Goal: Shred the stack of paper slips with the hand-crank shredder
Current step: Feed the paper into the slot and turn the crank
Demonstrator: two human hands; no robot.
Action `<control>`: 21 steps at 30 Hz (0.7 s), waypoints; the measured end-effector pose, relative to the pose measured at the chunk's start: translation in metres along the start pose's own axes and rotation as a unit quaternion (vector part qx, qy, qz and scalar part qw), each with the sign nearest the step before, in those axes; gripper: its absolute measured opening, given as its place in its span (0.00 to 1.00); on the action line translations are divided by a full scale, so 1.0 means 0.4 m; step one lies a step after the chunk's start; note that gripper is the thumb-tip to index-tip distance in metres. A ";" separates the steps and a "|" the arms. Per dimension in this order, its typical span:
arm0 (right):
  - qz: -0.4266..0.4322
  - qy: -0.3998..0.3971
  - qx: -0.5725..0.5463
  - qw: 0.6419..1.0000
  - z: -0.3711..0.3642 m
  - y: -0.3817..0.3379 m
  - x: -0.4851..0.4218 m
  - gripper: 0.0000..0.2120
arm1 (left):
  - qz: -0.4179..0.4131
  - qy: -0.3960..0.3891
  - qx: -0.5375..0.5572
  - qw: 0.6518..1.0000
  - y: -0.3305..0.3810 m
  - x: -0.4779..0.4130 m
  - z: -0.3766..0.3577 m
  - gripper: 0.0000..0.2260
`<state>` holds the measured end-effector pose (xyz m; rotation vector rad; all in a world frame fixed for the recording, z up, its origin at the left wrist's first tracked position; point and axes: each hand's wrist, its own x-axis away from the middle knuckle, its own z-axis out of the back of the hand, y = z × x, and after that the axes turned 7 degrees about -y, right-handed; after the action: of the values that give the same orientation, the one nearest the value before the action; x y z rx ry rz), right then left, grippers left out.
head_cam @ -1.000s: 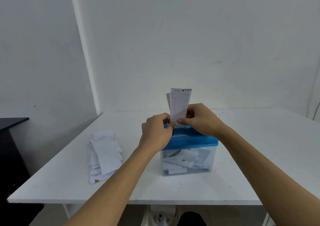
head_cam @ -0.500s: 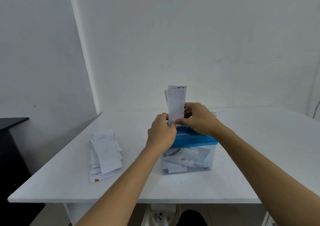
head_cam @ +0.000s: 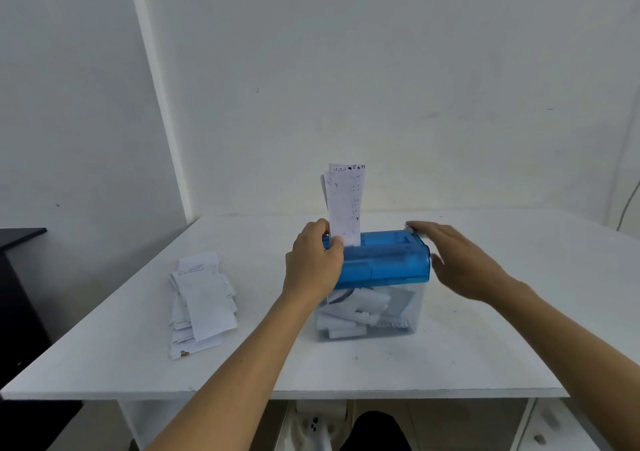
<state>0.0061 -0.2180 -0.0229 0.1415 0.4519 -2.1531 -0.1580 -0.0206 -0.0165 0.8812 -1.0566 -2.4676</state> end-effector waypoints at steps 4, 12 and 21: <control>0.021 -0.021 0.009 1.000 -0.062 -0.008 0.013 0.28 | 0.000 0.007 0.011 1.000 -0.002 0.002 0.001 0.05; -0.014 -0.065 -0.017 0.998 -0.126 -0.028 0.066 0.22 | 0.013 0.009 0.027 1.000 0.006 0.005 0.000 0.05; -0.053 -0.111 0.071 0.990 -0.051 -0.056 0.120 0.09 | 0.048 -0.037 -0.033 0.998 0.027 0.009 0.013 0.34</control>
<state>-0.0415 -0.2353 -0.0486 -0.0438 0.1809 -2.2733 -0.1635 -0.0267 -0.0073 0.7080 -1.0097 -2.4567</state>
